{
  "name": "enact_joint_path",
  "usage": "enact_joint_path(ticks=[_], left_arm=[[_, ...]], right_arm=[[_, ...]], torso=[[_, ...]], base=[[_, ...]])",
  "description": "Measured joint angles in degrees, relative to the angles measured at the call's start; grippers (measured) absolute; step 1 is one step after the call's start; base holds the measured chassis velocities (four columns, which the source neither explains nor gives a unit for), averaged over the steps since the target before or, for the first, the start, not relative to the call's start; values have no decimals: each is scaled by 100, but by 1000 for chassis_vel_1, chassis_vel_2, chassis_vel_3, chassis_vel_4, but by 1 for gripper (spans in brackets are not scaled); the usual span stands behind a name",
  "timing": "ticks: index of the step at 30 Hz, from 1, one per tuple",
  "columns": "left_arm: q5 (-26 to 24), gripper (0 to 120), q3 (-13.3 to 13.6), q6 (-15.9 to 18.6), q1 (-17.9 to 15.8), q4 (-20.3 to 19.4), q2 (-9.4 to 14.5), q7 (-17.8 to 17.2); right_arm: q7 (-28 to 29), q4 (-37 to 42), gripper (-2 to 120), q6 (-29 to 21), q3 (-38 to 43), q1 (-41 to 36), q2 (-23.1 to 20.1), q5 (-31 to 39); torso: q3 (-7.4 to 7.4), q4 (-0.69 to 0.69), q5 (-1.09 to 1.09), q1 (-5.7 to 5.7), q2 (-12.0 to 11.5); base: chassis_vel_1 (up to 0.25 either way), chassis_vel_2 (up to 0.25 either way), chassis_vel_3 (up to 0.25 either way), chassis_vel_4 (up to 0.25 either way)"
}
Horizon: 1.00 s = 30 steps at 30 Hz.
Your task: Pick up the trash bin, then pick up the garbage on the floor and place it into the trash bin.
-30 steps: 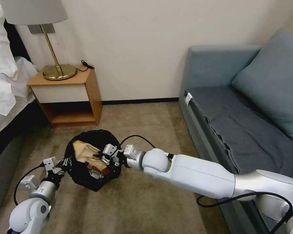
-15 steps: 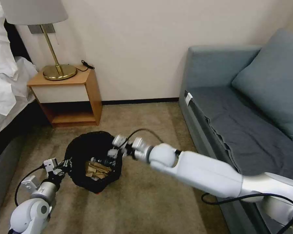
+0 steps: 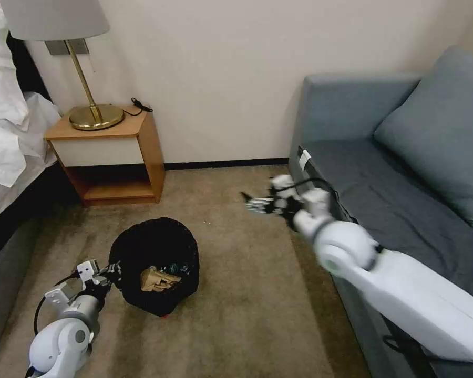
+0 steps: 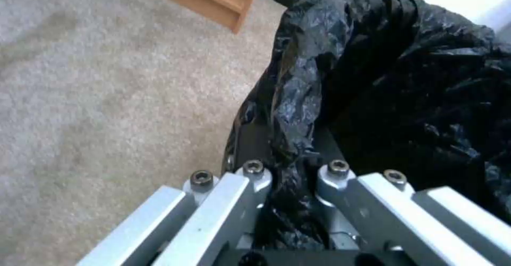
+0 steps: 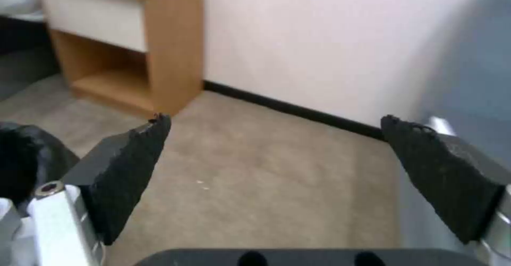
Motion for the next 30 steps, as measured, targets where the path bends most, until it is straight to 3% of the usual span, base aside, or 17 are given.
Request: enact_joint_path(ticks=[3, 6, 8, 10, 13, 21, 30], left_arm=[[-101, 4, 112, 55, -85, 91, -34, -146], [-115, 4, 163, 78, -100, 92, -46, -186], [-177, 4, 258, 127, -106, 41, -66, -320], [-201, 4, 277, 143, -106, 28, -69, -357], [-264, 4, 342, 212, -104, 2, -75, -506], [-396, 4, 450, 521, -99, -39, -29, -1039], [-386, 4, 509, 562, -105, -53, -15, -1160]], right_arm=[[35, 637, 100, -172, 1280, -1253, -38, -27], [40, 865, 100, -203, 1761, -1755, 30, -59], [17, 1152, 100, -211, 2413, -2630, 288, -199], [-6, 1204, 100, -211, 2520, -2820, 363, -247], [-380, 1375, 100, -31, 3001, -3661, 782, -894], [-979, 1680, 100, 335, 3501, -4652, 1539, -1793], [-1060, 1726, 100, 435, 3505, -4803, 1791, -1940]], torso=[[0, 0, -1, 0, 0], [0, 1, -2, 0, 0], [0, 1, 0, 0, 0], [0, 1, 0, 0, 0], [0, 0, -1, -1, 0], [0, 1, 1, 0, 0], [0, 2, 1, 0, 1]], base=[[0, 0, 0, 0], [0, 0, 0, 0], [0, 0, 0, 0], [0, 0, 0, 0], [0, 0, 0, 0], [0, 0, 0, 0], [0, 0, 0, 0]])
